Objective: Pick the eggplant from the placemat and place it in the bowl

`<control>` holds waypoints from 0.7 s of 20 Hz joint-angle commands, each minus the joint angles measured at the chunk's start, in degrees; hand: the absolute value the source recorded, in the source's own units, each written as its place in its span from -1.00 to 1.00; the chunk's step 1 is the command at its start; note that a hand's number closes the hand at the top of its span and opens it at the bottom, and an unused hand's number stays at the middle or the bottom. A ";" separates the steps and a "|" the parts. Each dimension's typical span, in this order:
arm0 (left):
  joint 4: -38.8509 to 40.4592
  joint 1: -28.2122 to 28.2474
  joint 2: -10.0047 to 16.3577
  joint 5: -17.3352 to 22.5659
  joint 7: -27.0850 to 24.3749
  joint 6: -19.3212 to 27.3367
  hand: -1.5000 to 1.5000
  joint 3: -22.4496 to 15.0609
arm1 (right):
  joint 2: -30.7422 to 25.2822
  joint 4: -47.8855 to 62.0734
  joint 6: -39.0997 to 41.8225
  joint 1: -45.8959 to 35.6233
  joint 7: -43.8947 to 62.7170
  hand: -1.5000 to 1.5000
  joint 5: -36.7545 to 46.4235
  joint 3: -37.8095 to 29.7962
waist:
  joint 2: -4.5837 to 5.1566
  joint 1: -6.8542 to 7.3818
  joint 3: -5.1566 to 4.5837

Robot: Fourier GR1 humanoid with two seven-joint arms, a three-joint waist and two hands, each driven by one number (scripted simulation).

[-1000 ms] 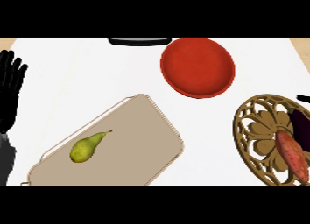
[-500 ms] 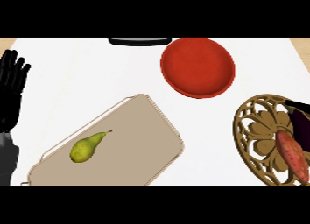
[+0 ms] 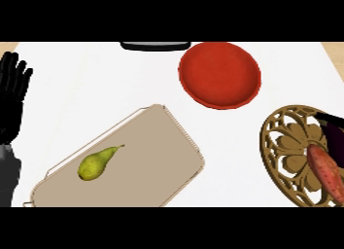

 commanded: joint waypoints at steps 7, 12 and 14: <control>1.93 -0.64 -0.22 -0.64 -1.28 -1.36 0.00 0.52 | 3.13 6.32 -6.81 -5.25 -4.99 1.00 2.11 -2.59 | 0.13 0.00 0.12; 1.23 -0.06 -1.55 -0.46 -1.84 -1.37 0.00 -0.40 | -3.01 15.72 -15.60 -7.12 -3.58 1.00 5.37 -4.77 | 0.89 1.66 0.30; 0.34 -1.36 -2.28 -0.87 -1.39 -0.69 0.00 -1.33 | -6.99 17.62 -16.96 -8.31 0.65 1.00 6.41 -5.51 | 1.42 2.48 0.44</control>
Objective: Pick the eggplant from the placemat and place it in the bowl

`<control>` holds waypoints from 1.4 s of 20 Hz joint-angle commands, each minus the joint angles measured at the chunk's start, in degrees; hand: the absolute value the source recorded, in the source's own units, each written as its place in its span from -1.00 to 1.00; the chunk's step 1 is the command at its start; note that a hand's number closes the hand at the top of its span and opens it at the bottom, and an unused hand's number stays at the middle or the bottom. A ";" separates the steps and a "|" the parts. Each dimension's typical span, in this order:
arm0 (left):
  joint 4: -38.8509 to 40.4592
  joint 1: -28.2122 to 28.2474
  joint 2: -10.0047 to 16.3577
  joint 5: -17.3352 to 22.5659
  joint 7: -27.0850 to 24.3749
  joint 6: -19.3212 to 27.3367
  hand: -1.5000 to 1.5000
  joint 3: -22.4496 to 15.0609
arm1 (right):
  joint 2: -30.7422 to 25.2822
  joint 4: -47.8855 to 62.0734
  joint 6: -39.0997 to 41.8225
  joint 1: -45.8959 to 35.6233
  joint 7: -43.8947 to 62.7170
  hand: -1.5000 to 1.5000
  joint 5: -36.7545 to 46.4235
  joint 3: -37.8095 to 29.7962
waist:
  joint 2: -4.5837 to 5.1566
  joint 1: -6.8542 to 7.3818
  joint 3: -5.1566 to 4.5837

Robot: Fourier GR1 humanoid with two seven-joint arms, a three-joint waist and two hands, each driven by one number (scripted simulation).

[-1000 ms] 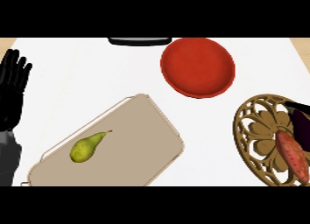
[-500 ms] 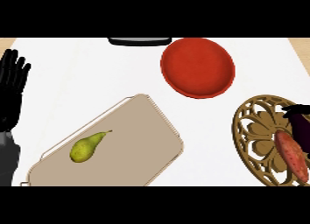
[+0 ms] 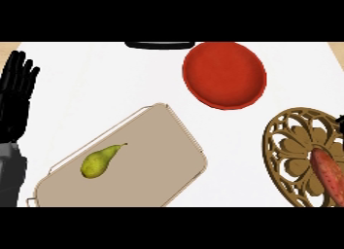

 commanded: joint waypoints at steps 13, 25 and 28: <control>2.22 -2.88 1.39 0.33 0.39 -1.45 0.00 0.52 | -11.37 11.83 -15.77 -9.94 4.37 1.00 1.98 -5.77 | 0.47 0.88 0.25; 1.51 1.67 -0.32 -0.57 -2.64 -0.04 0.00 1.24 | -17.24 7.20 -0.32 -19.63 -11.01 1.00 -6.57 -12.60 | -0.60 -0.95 -0.06; 0.06 0.54 0.82 0.11 -0.03 -0.40 0.00 1.62 | -14.71 4.72 6.50 -23.51 -8.39 1.00 -8.13 -12.67 | -0.80 -1.06 -0.12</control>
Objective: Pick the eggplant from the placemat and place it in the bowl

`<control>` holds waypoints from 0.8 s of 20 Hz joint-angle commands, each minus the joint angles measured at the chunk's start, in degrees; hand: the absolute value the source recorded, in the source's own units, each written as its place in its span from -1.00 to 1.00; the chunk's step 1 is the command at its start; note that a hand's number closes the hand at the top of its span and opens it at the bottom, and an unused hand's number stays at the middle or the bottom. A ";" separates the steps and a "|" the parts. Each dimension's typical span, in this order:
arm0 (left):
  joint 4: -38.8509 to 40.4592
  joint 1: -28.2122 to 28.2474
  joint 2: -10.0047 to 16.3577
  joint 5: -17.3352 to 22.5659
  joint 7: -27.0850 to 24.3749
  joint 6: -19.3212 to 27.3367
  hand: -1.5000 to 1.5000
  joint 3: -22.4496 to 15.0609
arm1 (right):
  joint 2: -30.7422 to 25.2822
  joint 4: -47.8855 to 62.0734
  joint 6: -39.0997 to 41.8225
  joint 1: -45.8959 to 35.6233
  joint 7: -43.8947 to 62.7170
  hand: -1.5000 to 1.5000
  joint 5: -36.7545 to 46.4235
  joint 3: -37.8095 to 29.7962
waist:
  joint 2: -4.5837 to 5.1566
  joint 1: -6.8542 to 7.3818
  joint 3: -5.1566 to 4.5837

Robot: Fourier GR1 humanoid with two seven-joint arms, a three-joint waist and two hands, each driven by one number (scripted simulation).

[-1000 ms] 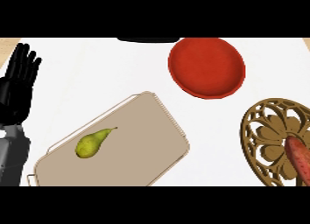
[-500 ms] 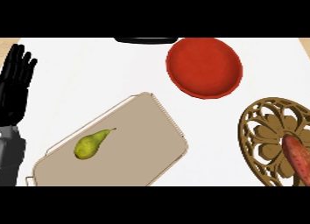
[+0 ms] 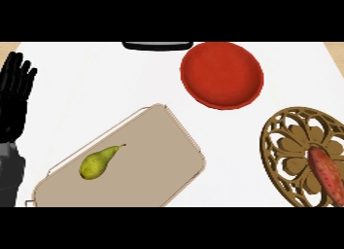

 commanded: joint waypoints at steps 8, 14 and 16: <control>-3.47 0.35 -0.53 -1.02 2.92 1.98 0.00 -0.51 | 6.62 -8.06 18.76 -11.19 10.73 1.00 -6.83 -1.38 | -0.46 -0.60 -0.09; -0.52 -0.26 0.47 -0.81 1.49 0.29 0.00 0.22 | 16.17 -16.60 20.11 -13.72 24.42 1.00 -8.87 0.00 | -0.43 -1.37 -0.10; -1.47 1.14 -1.78 -1.53 -0.46 1.36 0.00 -0.85 | 20.28 -17.14 20.39 -16.54 28.24 1.00 -7.69 2.12 | -0.42 -0.93 -0.13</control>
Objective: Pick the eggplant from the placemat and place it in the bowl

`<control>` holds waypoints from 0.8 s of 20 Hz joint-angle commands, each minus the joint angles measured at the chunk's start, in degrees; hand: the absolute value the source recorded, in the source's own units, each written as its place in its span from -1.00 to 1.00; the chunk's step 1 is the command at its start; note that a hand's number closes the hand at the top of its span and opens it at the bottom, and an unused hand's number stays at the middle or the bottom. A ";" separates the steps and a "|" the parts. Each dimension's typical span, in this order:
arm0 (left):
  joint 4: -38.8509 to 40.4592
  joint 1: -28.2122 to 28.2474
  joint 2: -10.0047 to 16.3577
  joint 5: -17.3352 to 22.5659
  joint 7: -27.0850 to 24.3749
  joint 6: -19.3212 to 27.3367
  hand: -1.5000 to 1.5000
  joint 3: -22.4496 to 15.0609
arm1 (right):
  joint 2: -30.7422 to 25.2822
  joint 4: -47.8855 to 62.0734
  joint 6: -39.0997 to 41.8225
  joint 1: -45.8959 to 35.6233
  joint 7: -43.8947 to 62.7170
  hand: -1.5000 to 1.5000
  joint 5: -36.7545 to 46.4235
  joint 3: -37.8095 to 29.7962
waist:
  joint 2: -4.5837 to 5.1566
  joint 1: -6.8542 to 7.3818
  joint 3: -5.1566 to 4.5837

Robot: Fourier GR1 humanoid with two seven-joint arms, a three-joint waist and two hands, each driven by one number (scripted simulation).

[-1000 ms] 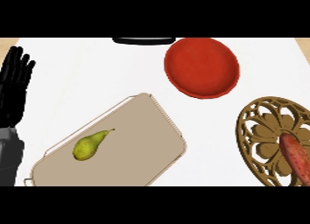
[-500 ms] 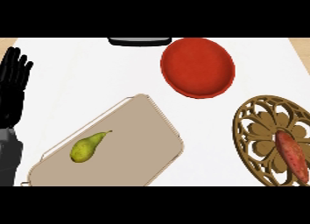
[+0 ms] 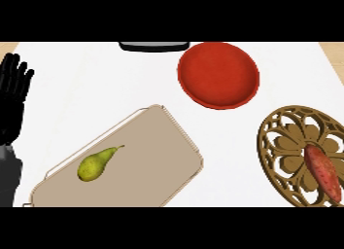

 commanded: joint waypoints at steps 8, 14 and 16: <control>0.26 2.04 -1.69 -1.33 -2.76 0.13 0.00 -0.85 | 17.06 -10.33 0.60 -1.84 18.47 1.00 -0.15 4.67 | 0.18 0.13 0.03; -2.32 -0.30 0.07 0.07 2.82 -0.33 0.00 -0.13 | 23.02 -11.71 -4.32 3.16 20.09 1.00 1.91 7.28 | 0.34 0.36 0.09; 1.68 -1.95 0.16 -0.72 0.25 -0.20 0.00 0.32 | 25.96 -9.35 -10.25 4.09 19.32 1.00 5.44 9.80 | 0.66 0.56 0.08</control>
